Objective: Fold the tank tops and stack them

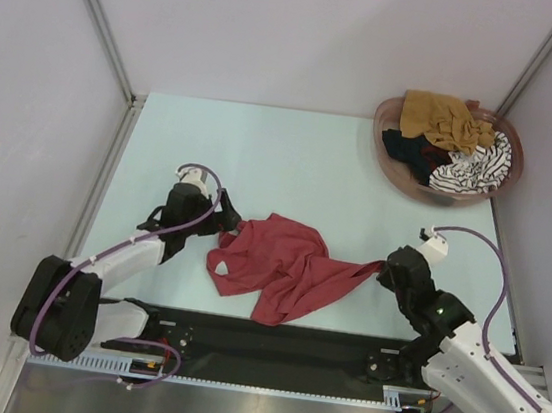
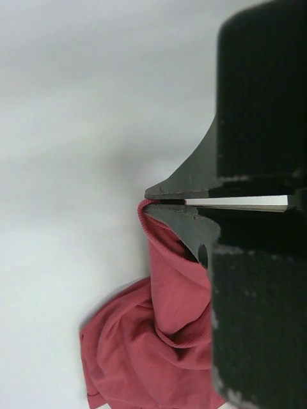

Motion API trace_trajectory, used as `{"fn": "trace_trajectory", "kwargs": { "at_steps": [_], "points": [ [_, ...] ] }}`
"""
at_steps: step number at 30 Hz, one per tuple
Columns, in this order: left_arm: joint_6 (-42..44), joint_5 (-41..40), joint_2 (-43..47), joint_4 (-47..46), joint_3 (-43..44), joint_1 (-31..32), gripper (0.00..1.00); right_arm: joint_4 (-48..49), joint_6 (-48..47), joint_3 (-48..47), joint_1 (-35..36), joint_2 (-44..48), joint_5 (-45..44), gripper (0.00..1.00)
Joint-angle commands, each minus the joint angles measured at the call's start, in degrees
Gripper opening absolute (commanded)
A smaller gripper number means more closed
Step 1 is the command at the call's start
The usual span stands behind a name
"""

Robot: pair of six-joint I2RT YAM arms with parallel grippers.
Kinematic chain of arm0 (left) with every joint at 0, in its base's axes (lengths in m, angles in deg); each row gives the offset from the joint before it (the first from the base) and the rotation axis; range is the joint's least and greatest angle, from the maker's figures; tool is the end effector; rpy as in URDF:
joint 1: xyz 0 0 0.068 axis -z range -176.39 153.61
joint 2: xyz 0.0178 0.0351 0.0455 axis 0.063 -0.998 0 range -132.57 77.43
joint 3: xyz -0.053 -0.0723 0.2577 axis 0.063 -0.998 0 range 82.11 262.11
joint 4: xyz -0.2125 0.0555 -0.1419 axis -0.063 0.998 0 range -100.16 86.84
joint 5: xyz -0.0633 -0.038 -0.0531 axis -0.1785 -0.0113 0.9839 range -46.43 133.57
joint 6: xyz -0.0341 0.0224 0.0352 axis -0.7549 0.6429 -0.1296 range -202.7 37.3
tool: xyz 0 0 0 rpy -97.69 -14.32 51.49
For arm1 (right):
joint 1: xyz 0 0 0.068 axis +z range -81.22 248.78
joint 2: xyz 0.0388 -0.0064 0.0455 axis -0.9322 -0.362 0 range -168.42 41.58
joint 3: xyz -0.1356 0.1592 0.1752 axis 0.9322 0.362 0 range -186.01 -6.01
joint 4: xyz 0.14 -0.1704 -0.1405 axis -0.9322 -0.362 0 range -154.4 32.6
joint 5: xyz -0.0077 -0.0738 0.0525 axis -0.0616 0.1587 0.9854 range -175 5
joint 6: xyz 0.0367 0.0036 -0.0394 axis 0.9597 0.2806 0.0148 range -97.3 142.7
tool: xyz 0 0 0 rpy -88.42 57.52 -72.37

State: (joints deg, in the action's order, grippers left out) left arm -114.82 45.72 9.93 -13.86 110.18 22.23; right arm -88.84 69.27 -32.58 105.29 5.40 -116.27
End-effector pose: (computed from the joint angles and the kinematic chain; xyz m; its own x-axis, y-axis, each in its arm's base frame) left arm 0.2225 -0.0765 0.1842 -0.6537 -0.3405 -0.6758 0.0004 0.8929 -0.4502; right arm 0.1213 0.0668 0.2189 -0.5039 0.3992 -0.7660 0.2499 0.9162 0.3131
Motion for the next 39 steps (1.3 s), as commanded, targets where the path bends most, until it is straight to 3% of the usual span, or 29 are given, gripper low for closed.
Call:
{"fn": "trace_trajectory", "kwargs": {
  "at_steps": [1,5,10,14,21,28,39],
  "points": [
    [1.71,2.41,-2.10,-0.51,3.04,0.55,0.97,3.58,-3.41,-0.07,-0.92,1.11,2.61,0.00],
    [2.76,2.94,-1.49,-1.74,2.51,1.86,0.94,4.54,-4.29,-0.15,-1.44,0.77,2.61,0.00],
    [5.04,3.39,-4.03,-1.23,5.05,7.57,0.70,5.51,-4.99,-0.06,-2.23,-0.55,3.32,0.00],
    [4.79,-3.88,-6.14,3.25,7.78,10.30,0.68,5.60,-5.52,-0.50,-2.85,-0.91,3.67,0.00],
    [2.15,-8.65,-2.47,14.33,8.31,10.48,0.67,4.81,-5.70,-0.50,-3.20,0.15,4.55,0.00],
    [1.80,-6.82,0.36,18.03,6.38,10.48,0.66,6.04,-7.01,-0.15,-3.47,-0.11,5.16,0.00],
    [1.80,-4.97,-2.19,17.24,3.83,10.48,0.49,6.57,-7.19,-0.24,-3.82,-0.64,5.69,0.00]
  ]
}}
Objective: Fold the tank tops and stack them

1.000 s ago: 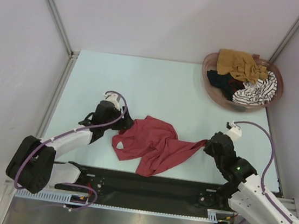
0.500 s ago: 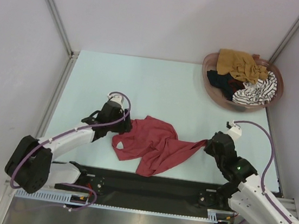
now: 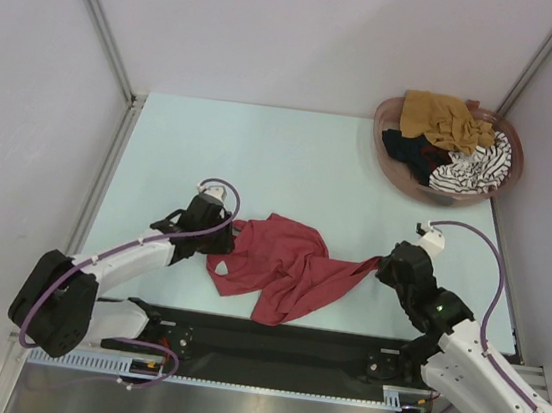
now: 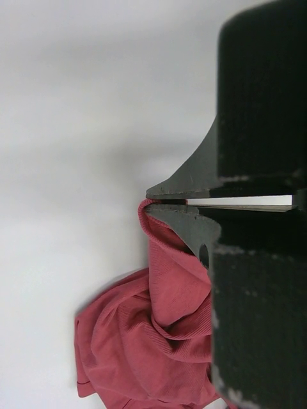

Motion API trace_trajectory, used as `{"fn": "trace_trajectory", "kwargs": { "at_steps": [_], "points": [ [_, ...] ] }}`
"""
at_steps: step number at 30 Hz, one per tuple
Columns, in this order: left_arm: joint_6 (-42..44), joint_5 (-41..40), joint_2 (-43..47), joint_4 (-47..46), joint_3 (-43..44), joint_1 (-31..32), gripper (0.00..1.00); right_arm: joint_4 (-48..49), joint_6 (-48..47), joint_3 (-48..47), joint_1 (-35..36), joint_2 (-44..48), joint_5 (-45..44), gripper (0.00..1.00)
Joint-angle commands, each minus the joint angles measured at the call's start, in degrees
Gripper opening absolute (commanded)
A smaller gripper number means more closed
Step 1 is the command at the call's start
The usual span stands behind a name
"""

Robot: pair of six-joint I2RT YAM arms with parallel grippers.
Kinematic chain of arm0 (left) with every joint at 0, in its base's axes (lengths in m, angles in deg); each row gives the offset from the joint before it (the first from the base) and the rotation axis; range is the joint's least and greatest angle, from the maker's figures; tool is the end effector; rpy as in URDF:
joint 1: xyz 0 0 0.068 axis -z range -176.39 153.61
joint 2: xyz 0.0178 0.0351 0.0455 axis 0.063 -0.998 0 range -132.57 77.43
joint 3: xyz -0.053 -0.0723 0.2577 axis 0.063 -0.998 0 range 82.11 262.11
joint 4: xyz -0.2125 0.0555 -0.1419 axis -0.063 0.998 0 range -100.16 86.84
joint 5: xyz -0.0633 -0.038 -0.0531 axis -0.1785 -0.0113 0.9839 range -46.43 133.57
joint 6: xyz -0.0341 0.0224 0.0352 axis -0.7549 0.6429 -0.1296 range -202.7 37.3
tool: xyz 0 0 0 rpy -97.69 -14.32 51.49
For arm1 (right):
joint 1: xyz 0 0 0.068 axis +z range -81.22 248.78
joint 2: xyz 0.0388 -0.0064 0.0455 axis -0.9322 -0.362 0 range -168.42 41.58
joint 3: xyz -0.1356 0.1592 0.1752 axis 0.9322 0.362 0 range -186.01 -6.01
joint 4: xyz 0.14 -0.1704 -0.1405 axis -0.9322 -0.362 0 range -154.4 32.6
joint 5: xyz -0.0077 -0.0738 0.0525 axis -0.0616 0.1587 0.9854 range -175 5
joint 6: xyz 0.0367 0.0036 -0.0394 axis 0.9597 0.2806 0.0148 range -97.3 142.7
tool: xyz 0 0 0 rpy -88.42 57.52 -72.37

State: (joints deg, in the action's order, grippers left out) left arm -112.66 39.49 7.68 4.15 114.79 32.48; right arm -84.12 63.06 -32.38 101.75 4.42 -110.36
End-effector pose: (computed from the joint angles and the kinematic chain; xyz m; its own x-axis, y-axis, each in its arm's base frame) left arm 0.2014 -0.1083 0.1759 -0.8139 -0.1202 -0.5685 0.0418 0.9637 -0.2636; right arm 0.1306 0.0666 0.2213 -0.5233 0.3580 -0.7733 0.1732 0.9332 0.3148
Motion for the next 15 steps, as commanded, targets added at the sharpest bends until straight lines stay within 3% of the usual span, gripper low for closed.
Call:
{"fn": "trace_trajectory", "kwargs": {
  "at_steps": [1,5,7,8,15],
  "points": [
    [-0.37,1.96,-0.38,-1.21,-0.87,0.14,0.48,1.93,-0.98,-0.44,-0.36,0.17,-0.12,0.00],
    [0.25,7.58,-4.41,-2.26,-1.22,0.14,0.34,2.46,-1.51,-1.14,-0.63,-1.32,0.05,0.00],
    [0.34,7.68,-4.77,-2.97,-1.57,0.23,0.17,2.55,-1.86,-1.66,-0.72,-1.59,-0.04,0.00],
    [0.07,7.33,-4.25,-2.71,-1.49,0.23,0.00,2.55,-1.95,-1.84,-0.80,-1.85,-0.04,0.00],
    [-1.07,-3.29,0.67,2.55,5.78,-0.47,0.00,7.55,-4.14,-4.03,-2.20,-5.18,1.19,0.00]
  ]
}}
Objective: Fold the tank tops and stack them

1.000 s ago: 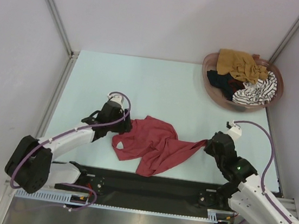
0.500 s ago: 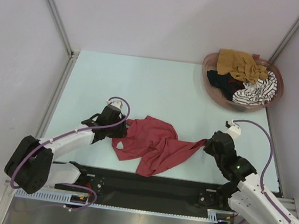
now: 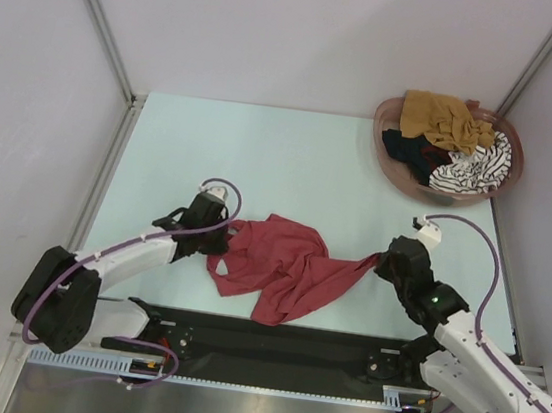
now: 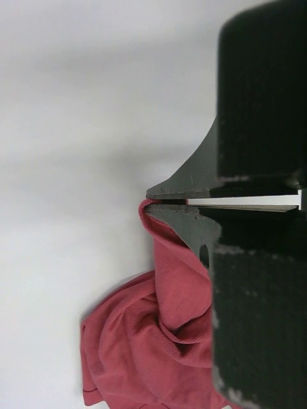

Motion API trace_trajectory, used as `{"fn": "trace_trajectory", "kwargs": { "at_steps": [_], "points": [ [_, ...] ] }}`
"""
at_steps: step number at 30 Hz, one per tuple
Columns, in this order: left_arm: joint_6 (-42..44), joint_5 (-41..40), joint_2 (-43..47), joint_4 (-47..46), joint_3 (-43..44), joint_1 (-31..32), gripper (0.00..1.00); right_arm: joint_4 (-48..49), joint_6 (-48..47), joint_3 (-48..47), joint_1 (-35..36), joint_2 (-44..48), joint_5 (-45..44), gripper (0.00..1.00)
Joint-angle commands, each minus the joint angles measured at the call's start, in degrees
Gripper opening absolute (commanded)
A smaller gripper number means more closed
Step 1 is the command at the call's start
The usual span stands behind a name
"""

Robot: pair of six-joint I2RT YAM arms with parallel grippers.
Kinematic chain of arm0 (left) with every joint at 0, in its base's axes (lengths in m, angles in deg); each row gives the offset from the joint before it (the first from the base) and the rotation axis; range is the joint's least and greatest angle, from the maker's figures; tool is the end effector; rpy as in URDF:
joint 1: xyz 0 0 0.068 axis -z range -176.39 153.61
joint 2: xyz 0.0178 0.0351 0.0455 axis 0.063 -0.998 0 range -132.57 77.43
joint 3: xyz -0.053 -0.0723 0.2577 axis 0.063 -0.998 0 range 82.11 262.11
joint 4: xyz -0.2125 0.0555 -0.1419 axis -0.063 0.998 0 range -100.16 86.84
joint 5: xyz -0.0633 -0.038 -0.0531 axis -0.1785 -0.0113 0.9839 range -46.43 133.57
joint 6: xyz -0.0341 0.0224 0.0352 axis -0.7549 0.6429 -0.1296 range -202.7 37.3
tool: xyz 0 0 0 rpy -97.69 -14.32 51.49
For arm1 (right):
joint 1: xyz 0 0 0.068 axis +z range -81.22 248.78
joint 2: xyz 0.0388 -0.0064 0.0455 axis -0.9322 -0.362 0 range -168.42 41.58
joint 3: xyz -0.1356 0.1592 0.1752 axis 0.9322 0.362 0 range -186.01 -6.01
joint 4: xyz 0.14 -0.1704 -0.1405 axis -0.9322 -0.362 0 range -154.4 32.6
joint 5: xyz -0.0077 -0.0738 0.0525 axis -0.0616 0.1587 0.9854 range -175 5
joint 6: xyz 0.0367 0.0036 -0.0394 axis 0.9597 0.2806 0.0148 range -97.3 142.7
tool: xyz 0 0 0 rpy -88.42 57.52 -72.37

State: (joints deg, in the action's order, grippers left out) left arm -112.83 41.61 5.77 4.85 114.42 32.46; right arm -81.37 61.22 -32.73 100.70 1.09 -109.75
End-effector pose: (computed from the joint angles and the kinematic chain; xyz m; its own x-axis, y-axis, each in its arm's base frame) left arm 0.2005 -0.1092 0.1662 -0.8490 -0.1052 -0.5179 0.0446 0.9622 -0.2685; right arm 0.1399 0.0696 0.2197 -0.5307 0.3357 -0.7783 0.1676 0.9417 0.2918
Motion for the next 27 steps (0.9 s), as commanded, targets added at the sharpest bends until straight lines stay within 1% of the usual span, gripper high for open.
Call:
{"fn": "trace_trajectory", "kwargs": {
  "at_steps": [1,2,3,4,5,6,7,8,9,10,11,13,14,17,19,22,23,24,25,26,27],
  "points": [
    [-0.90,-6.73,2.40,2.65,7.92,-1.23,0.00,6.63,-3.70,-4.73,-2.03,-4.48,0.84,0.00],
    [-1.16,-6.14,1.88,3.27,9.68,-4.11,0.00,7.35,-4.50,-8.40,-3.00,-6.42,2.50,0.00],
    [-1.68,-4.82,1.52,3.45,12.83,-6.06,0.00,7.88,-5.12,-10.61,-6.40,-8.36,3.91,0.00],
    [-2.47,-0.90,1.43,2.67,13.90,-8.25,0.00,8.49,-5.47,-13.07,-8.52,-12.55,6.19,0.00],
    [-3.96,0.54,1.61,1.97,14.96,-12.28,0.00,8.76,-5.74,-16.23,-10.72,-14.42,13.08,0.00],
    [-4.75,1.16,1.78,1.52,17.49,-13.88,0.00,9.11,-5.83,-21.65,-14.31,-16.01,16.81,0.00],
    [-5.46,1.25,2.83,1.87,19.17,-15.12,0.00,9.72,-6.00,-24.84,-15.04,-18.20,19.63,0.00],
    [-5.55,1.08,3.54,2.31,23.10,-16.96,0.00,9.90,-6.61,-27.48,-15.13,-18.66,21.40,0.00],
    [-5.38,0.47,4.24,4.57,25.41,-17.67,0.00,10.16,-7.40,-32.55,-15.13,-18.92,22.02,0.00],
    [-5.03,-0.06,5.46,5.81,27.60,-18.46,0.00,10.43,-8.11,-34.78,-15.22,-19.01,22.55,0.00],
    [-4.94,-0.33,6.26,6.96,31.72,-20.21,0.00,10.17,-10.03,-36.98,-15.22,-19.19,22.56,0.00],
    [-4.94,0.02,7.84,9.69,35.26,-22.15,0.00,8.42,-12.06,-43.55,-15.40,-19.36,22.47,0.00],
    [-4.76,0.20,9.50,10.13,37.80,-23.64,0.00,7.89,-12.85,-45.42,-15.57,-19.28,22.99,0.00],
    [-4.06,-0.50,12.93,12.15,39.84,-24.88,0.00,6.83,-14.35,-47.37,-15.84,-17.27,23.70,0.00],
    [-3.97,-1.12,15.13,12.42,38.18,-24.88,0.00,6.48,-14.09,-45.98,-15.75,-15.68,24.22,0.00],
    [-4.85,0.19,19.96,10.84,30.38,-24.89,0.00,6.39,-13.39,-40.88,-15.84,-11.99,26.51,0.00],
    [-5.02,1.07,21.54,9.88,24.52,-24.80,0.00,6.91,-13.13,-36.95,-15.84,-10.68,27.64,0.00],
    [-5.11,2.21,24.69,7.26,21.24,-24.80,0.00,7.26,-12.86,-35.00,-15.84,-8.31,28.18,0.00],
    [-5.38,5.61,26.46,5.84,17.82,-24.88,0.05,7.79,-12.25,-33.15,-15.75,-7.07,29.57,0.00],
    [-5.64,6.17,27.87,4.26,11.60,-24.80,0.12,7.88,-12.07,-29.39,-15.92,-6.19,30.20,0.00],
    [-5.90,6.09,29.02,4.16,8.85,-24.88,0.21,7.62,-11.89,-27.88,-15.93,-5.48,30.72,0.00]
  ]
}}
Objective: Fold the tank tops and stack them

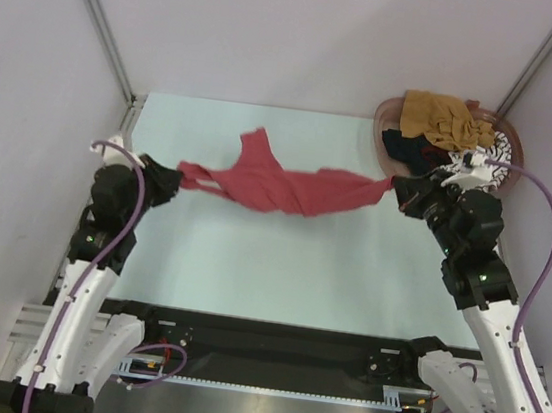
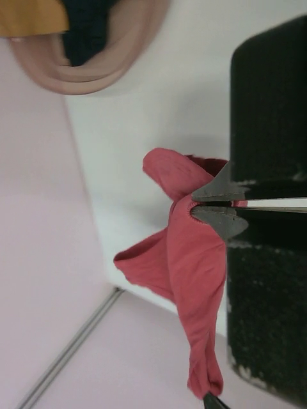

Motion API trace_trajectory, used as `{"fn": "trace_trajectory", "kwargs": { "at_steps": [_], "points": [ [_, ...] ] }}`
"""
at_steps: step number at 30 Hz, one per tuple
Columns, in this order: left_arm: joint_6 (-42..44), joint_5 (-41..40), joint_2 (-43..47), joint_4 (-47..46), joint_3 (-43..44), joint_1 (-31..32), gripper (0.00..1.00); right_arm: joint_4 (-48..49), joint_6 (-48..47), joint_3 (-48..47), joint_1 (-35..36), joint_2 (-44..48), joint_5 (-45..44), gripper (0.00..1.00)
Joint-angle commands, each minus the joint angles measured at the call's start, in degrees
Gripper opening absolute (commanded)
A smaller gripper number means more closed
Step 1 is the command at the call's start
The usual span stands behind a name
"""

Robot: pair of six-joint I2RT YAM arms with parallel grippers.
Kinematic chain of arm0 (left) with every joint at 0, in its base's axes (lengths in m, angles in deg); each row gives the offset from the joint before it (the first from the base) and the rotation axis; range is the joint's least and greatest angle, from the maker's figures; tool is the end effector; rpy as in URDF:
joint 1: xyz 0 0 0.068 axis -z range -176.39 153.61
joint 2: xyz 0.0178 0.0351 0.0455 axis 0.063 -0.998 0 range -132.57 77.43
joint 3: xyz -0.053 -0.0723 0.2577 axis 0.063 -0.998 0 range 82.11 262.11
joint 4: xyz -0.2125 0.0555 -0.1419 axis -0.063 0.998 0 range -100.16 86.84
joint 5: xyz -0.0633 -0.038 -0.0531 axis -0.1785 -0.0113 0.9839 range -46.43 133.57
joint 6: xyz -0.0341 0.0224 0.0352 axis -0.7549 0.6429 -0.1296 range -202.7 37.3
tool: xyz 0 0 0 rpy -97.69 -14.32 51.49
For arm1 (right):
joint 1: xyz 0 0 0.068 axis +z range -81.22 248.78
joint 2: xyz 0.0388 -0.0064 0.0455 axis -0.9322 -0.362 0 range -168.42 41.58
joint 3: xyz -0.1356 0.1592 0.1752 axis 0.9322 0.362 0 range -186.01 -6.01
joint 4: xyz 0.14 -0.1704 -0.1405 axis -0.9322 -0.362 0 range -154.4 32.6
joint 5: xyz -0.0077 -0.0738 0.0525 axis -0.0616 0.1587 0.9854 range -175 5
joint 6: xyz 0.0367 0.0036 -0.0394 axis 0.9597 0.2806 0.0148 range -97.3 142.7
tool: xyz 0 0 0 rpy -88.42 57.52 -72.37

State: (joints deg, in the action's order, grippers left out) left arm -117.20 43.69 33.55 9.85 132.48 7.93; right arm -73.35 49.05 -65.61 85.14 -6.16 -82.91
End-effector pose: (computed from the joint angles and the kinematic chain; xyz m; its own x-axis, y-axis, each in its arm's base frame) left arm 0.1724 -0.0132 0.3583 -0.2359 -0.5503 -0.8010 -0.0683 0.8316 -0.5512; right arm 0.1716 0.0518 0.4101 -0.2019 0.4029 -0.8927 -0.2532 0.8590 0.4450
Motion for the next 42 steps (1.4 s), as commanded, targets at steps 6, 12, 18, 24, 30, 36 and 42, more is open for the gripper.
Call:
{"fn": "trace_trajectory", "kwargs": {
  "at_steps": [6,12,18,24,30,36,42],
  "points": [
    [-1.18,-1.08,9.59,0.55,-15.40,-0.36,0.00,-3.04,0.02,10.90,-0.36,5.20,4.24,0.00],
    [0.05,1.88,6.45,1.35,-8.98,-0.27,0.30,-3.65,-0.94,5.11,-0.36,2.40,4.59,0.00],
    [0.49,7.34,-3.29,-1.72,-14.68,-0.27,0.78,-3.39,-0.69,5.01,-0.28,0.29,2.92,0.00],
    [-1.80,11.48,-13.06,-8.40,-17.94,-0.27,0.84,-1.02,0.37,5.45,-0.28,-1.03,3.19,0.00],
    [-0.48,8.58,-22.91,-10.95,-17.32,1.13,0.81,-0.05,0.90,6.24,-0.28,-1.74,3.36,0.00],
    [-0.74,9.90,-33.81,-13.86,-15.48,3.24,0.63,0.04,0.99,6.86,-0.36,-2.09,3.71,0.00],
    [-1.01,7.98,-29.11,-16.22,-18.72,3.86,0.00,-1.63,0.81,5.89,-0.28,-1.12,7.55,0.00]
  ]
}}
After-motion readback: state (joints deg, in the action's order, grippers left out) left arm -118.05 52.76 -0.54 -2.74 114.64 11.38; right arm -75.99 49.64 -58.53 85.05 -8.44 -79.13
